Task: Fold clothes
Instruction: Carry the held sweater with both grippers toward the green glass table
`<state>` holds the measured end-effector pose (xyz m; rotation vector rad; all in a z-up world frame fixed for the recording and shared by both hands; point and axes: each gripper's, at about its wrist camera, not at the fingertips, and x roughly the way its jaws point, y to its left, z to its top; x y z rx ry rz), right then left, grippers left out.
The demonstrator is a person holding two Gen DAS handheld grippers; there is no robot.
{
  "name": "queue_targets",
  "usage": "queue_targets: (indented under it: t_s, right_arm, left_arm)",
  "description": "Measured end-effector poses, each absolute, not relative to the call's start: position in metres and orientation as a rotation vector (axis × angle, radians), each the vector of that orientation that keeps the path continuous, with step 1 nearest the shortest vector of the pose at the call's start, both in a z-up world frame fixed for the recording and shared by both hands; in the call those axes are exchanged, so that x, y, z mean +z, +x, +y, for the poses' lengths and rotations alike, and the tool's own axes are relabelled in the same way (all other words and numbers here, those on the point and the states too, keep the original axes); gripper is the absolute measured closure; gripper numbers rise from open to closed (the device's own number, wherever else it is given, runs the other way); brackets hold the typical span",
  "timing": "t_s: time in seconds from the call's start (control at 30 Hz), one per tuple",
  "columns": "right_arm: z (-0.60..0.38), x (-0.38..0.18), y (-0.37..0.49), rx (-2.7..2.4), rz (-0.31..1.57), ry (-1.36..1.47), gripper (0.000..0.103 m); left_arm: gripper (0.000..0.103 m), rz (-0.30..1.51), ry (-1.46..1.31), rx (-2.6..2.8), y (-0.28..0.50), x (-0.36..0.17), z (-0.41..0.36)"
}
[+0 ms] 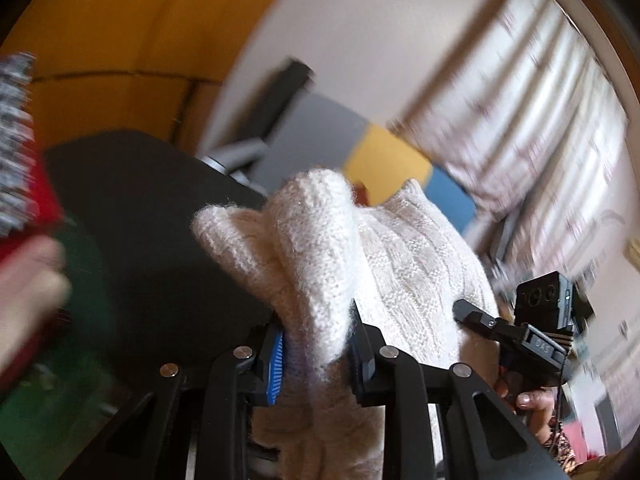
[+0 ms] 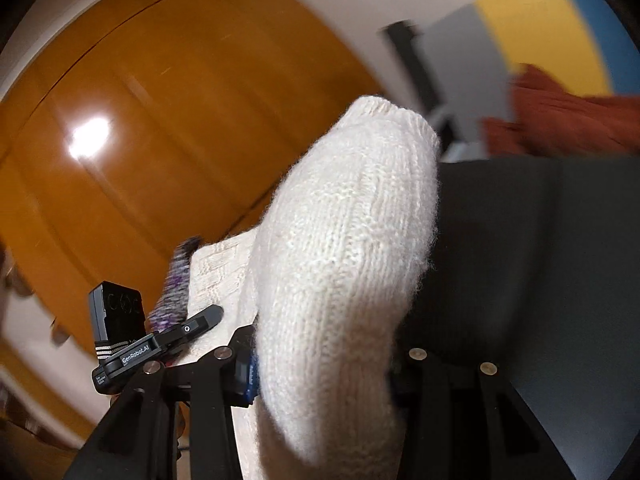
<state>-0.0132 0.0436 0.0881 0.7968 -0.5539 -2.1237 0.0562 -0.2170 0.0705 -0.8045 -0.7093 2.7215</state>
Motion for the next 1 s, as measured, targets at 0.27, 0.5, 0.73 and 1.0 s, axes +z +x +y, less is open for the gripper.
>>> queue_targets:
  t_s: [0.27,0.5,0.73,1.0]
  right_arm:
    - [-0.159,0.170,-0.086,-1.782,-0.352,0.713,0.058]
    - [-0.339,0.198,-0.139,-1.508,-0.393,0.840,0.058]
    - [-0.448,0.170,-0.151,-1.460,-0.321,0.997,0.058]
    - [-0.449,0.126,-0.170,-1.497,-0.327,1.041,0.055]
  left_arm:
    - [0.078,-0.841,-0.602,3.077,0.121,0.154,-0.367]
    - [0.078,-1.003,-0.563,3.268,0.152,0.179,-0.475]
    - [0.077,-1.238,-0.773,3.253,0.136,0.128,-0.558]
    - [0.071,-1.147,-0.842,3.292,0.103,0.078,-0.555]
